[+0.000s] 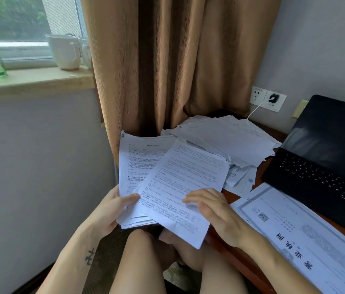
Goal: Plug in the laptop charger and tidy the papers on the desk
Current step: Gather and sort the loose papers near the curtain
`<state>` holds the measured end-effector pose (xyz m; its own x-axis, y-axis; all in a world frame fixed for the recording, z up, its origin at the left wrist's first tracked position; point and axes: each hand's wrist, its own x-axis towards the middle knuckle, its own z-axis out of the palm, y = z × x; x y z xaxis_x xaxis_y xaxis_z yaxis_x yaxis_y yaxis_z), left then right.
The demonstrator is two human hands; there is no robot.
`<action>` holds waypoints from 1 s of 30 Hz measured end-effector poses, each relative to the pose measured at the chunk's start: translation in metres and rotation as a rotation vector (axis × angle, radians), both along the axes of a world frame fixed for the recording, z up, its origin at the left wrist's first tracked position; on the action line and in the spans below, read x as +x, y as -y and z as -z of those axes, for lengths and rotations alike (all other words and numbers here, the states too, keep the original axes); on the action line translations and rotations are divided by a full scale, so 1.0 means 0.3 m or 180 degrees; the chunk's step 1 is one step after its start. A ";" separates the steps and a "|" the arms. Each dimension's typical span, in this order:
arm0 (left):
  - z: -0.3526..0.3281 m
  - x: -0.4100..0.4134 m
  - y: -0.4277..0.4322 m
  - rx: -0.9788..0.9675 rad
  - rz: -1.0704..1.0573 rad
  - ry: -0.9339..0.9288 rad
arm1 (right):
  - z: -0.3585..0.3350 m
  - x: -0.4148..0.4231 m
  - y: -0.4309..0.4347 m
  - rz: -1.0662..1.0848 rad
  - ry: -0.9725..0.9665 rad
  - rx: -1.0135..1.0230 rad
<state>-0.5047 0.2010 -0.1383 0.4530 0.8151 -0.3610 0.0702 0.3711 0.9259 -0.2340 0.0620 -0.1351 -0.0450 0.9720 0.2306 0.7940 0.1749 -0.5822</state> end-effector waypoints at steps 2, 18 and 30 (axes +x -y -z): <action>0.010 -0.009 0.005 -0.0007 -0.0023 0.0037 | 0.015 0.013 0.010 0.0735 0.0029 0.0114; -0.013 -0.010 0.023 -0.0423 -0.0164 0.0061 | 0.008 -0.025 -0.056 0.1780 -0.1367 0.0083; 0.015 0.002 0.002 -0.0132 -0.0159 -0.0164 | -0.002 0.036 -0.247 0.1138 -0.1166 0.0081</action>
<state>-0.5042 0.2005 -0.1428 0.3922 0.8201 -0.4167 0.0978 0.4132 0.9054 -0.2232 0.1360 -0.1344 0.3775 0.9057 0.1929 0.5515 -0.0525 -0.8325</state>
